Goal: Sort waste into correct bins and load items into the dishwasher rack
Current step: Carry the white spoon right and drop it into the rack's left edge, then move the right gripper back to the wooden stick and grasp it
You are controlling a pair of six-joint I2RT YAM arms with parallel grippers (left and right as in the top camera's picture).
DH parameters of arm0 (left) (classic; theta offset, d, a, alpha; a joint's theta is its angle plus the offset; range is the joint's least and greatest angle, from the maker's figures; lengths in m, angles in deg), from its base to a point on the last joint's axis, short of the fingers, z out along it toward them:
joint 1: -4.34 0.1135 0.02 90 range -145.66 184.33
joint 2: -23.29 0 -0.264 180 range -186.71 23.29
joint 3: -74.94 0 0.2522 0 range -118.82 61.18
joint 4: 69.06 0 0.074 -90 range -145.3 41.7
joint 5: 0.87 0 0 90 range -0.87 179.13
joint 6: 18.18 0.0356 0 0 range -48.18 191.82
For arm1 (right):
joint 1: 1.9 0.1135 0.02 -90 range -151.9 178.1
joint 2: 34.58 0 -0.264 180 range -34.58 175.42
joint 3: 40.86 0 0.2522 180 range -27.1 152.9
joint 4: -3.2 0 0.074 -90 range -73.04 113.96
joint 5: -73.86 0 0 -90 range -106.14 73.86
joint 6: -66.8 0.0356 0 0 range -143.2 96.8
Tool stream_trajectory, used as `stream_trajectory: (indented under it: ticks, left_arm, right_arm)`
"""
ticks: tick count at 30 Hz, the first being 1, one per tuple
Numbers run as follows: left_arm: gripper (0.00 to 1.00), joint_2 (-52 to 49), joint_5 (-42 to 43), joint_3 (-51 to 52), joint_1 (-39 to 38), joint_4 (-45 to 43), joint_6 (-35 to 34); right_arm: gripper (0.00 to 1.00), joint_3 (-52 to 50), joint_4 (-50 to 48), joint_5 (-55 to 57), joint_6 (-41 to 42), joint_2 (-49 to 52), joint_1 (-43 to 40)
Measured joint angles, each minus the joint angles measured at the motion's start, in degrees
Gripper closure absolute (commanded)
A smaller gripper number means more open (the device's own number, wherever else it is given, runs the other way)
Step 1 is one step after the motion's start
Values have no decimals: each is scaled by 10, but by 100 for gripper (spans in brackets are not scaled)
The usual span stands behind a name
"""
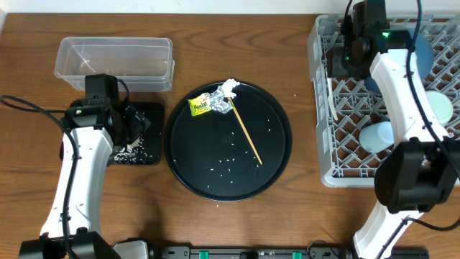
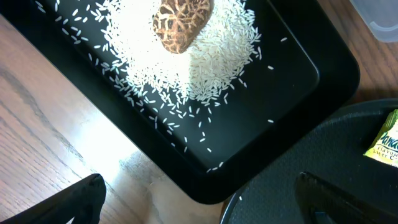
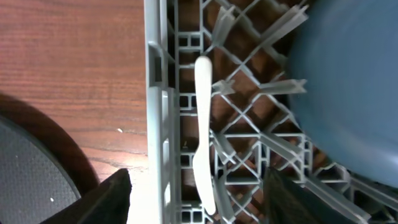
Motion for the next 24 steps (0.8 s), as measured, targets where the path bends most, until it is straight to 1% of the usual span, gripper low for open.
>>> stream_trajectory:
  ticks: [2, 5, 10, 13, 16, 17, 18, 19, 22, 24]
  left_arm:
    - [2, 0, 0, 0, 0, 0, 0]
    - [2, 0, 0, 0, 0, 0, 0]
    - [2, 0, 0, 0, 0, 0, 0]
    - [2, 0, 0, 0, 0, 0, 0]
    - [2, 0, 0, 0, 0, 0, 0]
    - [2, 0, 0, 0, 0, 0, 0]
    - [2, 0, 0, 0, 0, 0, 0]
    - [2, 0, 0, 0, 0, 0, 0]
    - [2, 0, 0, 0, 0, 0, 0]
    - [2, 0, 0, 0, 0, 0, 0]
  right_arm:
    - [35, 0, 4, -2, 7, 6, 0]
    - [34, 9, 43, -13, 15, 8, 1]
    - [34, 87, 139, -68, 14, 8, 16]
    - [31, 136, 182, -118, -13, 7, 51]
    - [28, 145, 203, -143, -43, 7, 113]
    - [23, 142, 202, -143, -48, 7, 135]
    - [10, 135, 194, -141, -52, 7, 160]
    - [1, 127, 184, -139, -51, 7, 184]
    - [1, 85, 122, -118, -36, 8, 248]
    - [12, 47, 73, -91, -13, 8, 278]
